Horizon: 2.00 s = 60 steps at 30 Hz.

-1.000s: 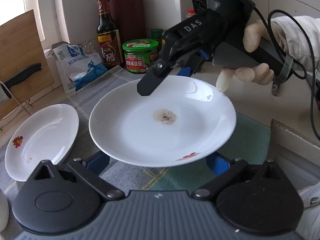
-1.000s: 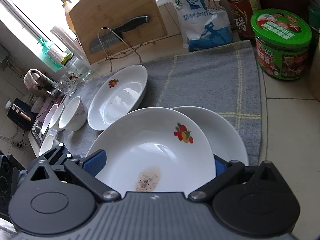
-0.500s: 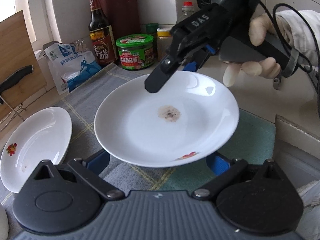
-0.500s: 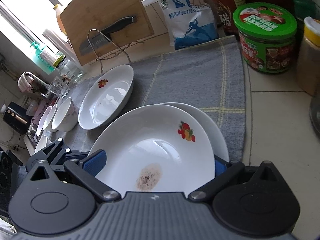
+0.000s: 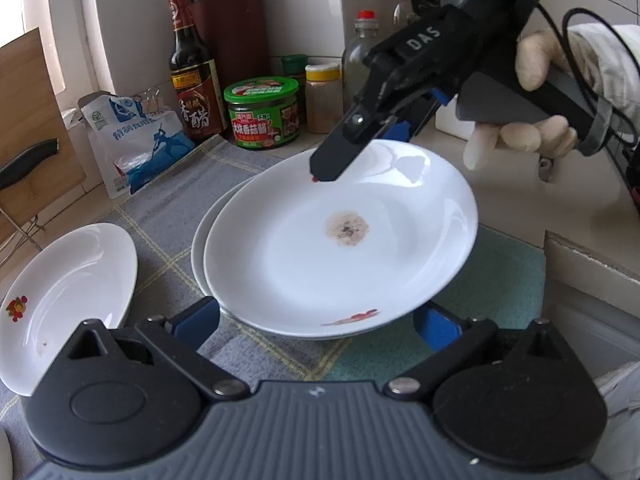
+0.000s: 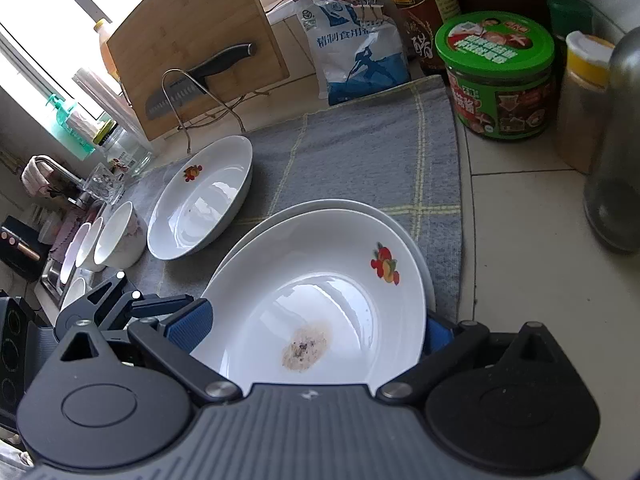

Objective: Organize plates and bowls
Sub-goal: 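Lower the stained plate onto the other plate and open the right tool, then move the right tool to the flower-print plate by the cutting board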

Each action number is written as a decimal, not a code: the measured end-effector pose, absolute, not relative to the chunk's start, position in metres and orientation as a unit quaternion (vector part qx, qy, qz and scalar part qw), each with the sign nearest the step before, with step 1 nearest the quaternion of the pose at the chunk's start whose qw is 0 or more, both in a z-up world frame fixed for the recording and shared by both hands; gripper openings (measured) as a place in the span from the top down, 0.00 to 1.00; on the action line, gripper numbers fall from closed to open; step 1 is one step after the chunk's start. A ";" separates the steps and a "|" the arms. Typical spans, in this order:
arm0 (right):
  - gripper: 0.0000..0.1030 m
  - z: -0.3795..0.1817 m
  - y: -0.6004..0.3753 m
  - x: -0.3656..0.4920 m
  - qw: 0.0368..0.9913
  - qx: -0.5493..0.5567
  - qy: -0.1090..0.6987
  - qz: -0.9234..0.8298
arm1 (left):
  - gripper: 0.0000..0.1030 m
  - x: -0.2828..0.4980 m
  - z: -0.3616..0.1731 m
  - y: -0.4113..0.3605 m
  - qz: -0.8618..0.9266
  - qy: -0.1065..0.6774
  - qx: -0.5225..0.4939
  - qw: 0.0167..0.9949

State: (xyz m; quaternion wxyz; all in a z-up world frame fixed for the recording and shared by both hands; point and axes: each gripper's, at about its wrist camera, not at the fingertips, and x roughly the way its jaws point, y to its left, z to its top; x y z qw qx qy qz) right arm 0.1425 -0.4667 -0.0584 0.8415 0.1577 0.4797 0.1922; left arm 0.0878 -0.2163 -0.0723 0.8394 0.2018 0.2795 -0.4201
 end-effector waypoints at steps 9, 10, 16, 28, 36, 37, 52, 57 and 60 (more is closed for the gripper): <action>0.00 -0.050 -0.459 0.129 0.848 0.126 0.487 0.169 | 0.00 0.087 -0.075 -0.215 -0.414 0.286 0.188 0.844; 0.00 -0.050 -0.458 0.127 0.848 0.124 0.487 0.168 | 0.00 0.087 -0.075 -0.214 -0.416 0.284 0.186 0.844; 0.00 -0.049 -0.456 0.120 0.850 0.117 0.488 0.158 | 0.00 0.082 -0.072 -0.211 -0.417 0.278 0.183 0.846; 0.00 -0.050 -0.445 0.104 0.854 0.085 0.499 0.122 | 0.00 0.079 -0.065 -0.189 -0.399 0.275 0.167 0.859; 0.00 -0.028 -0.423 0.087 0.872 0.027 0.470 0.133 | 0.00 0.084 -0.066 -0.165 -0.321 0.295 0.144 0.888; 0.00 -0.025 -0.421 0.089 0.873 0.020 0.466 0.140 | 0.00 0.086 -0.066 -0.162 -0.300 0.298 0.138 0.895; 0.00 -0.004 -0.376 0.183 0.845 -0.022 0.432 0.314 | 0.00 0.133 -0.088 -0.144 -0.076 0.349 0.104 0.928; 0.00 -0.012 -0.354 0.217 0.837 -0.035 0.444 0.317 | 0.00 0.149 -0.094 -0.142 -0.085 0.348 0.085 0.930; 0.00 -0.016 -0.344 0.231 0.832 -0.041 0.452 0.320 | 0.00 0.158 -0.098 -0.141 -0.096 0.351 0.072 0.929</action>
